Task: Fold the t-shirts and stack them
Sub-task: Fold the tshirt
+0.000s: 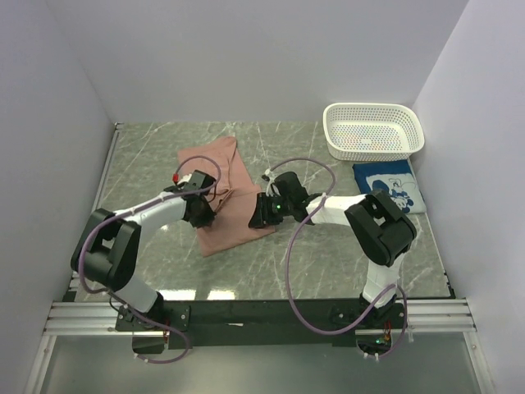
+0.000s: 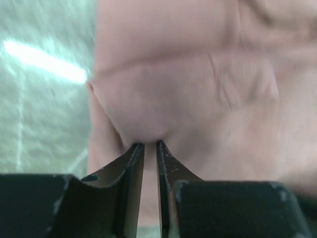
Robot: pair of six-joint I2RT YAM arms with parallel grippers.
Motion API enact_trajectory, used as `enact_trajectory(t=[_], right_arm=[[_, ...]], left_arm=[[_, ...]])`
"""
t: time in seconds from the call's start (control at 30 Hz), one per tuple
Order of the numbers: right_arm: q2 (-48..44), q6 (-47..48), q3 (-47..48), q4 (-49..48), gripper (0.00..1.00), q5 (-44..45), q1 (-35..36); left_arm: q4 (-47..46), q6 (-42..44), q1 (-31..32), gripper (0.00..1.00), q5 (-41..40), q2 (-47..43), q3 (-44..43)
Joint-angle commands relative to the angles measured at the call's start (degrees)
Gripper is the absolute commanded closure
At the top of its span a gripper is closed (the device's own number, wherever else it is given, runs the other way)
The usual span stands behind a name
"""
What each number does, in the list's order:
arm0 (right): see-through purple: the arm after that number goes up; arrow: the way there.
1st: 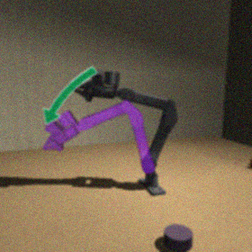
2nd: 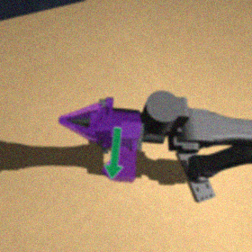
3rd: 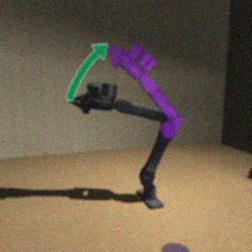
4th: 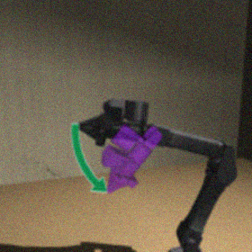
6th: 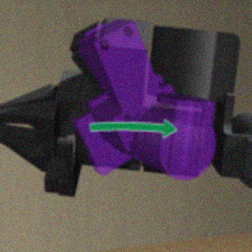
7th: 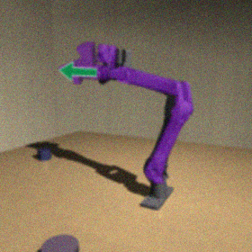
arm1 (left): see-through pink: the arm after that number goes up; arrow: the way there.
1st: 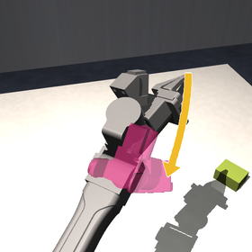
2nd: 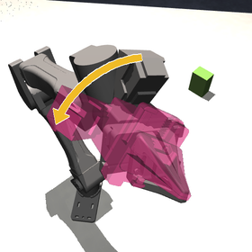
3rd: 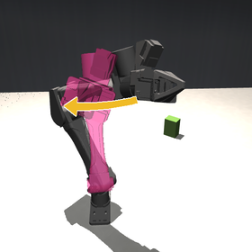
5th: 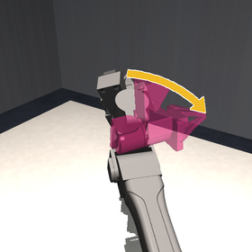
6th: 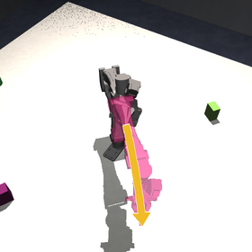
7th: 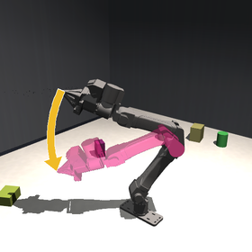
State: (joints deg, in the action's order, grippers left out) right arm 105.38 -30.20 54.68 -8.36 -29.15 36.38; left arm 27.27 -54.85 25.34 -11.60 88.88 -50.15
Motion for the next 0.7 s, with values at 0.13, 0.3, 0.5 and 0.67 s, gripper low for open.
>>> enact_trajectory(t=[0.13,0.3,0.5,0.67], right_arm=[[0.70,-0.30,-0.89,-4.73,0.66,-1.35,0.18],[0.26,0.22,-0.89,-3.77,0.66,-1.18,0.27],[-0.35,-0.04,-0.97,-3.33,0.66,-1.09,0.18],[-2.63,-0.83,-1.41,-3.15,0.66,-1.44,0.18]], left_arm=[[-0.46,4.22,-6.44,0.79,-3.25,8.74,-8.29],[2.61,6.42,-9.95,0.79,-4.48,12.63,-19.18],[7.62,9.32,-13.64,0.76,-5.54,17.99,-32.19],[6.75,9.50,-14.88,0.69,-3.44,12.65,-28.27]])
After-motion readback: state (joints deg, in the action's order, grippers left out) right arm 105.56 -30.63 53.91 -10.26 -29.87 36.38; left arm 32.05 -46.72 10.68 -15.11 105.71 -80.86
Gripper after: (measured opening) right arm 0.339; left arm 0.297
